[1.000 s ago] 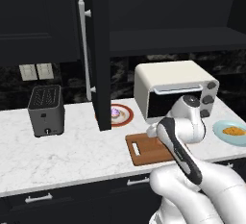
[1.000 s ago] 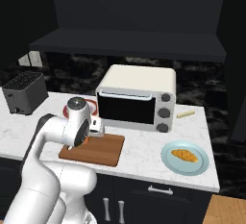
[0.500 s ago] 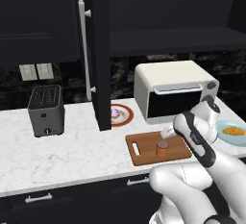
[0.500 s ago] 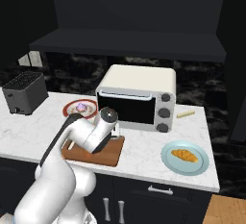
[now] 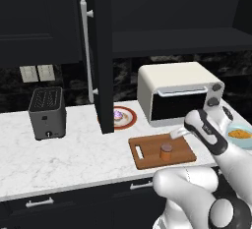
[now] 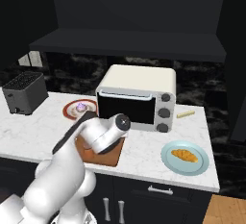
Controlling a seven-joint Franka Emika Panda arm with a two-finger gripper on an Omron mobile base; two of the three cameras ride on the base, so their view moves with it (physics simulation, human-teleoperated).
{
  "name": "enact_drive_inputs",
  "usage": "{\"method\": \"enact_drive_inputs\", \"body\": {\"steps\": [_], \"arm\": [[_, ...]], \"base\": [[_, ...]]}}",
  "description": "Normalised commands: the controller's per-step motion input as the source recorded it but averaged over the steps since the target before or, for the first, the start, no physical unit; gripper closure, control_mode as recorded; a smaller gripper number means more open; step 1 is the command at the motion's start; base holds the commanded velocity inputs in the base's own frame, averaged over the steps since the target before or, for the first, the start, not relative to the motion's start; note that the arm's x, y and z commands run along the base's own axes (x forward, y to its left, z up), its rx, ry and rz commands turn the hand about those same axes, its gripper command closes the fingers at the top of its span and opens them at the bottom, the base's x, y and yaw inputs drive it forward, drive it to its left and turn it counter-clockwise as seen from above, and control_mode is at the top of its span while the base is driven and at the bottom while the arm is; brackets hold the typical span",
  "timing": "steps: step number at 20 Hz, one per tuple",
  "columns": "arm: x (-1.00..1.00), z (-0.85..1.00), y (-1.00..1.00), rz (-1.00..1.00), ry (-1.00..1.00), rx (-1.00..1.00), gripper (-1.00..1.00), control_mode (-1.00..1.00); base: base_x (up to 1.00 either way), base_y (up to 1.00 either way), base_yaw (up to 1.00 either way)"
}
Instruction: From the different types of pastries on the counter, select a croissant and place it on the cutting board. Then retrieve a jar of jam from the cabinet and place it alongside the croissant on the cutting board.
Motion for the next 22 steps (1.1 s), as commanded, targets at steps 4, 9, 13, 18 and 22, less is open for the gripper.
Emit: {"method": "enact_drive_inputs", "body": {"steps": [4,9,13,18,22], "arm": [[0.23,0.40,-0.39,0.00,0.12,-0.16,-1.00,-1.00],[0.32,0.88,-0.91,0.00,0.35,-0.26,-1.00,-1.00],[0.08,0.23,-0.74,0.00,0.22,-0.15,-1.00,-1.00],[0.00,-0.22,-0.70,0.04,-0.01,-0.04,-1.00,-1.00],[0.00,-0.08,-1.00,0.07,-0.03,-0.06,-1.00,-1.00]], "base": [[0.00,0.00,0.00],[0.00,0.00,0.00],[0.00,0.00,0.00],[0.00,0.00,0.00],[0.00,0.00,0.00]]}}
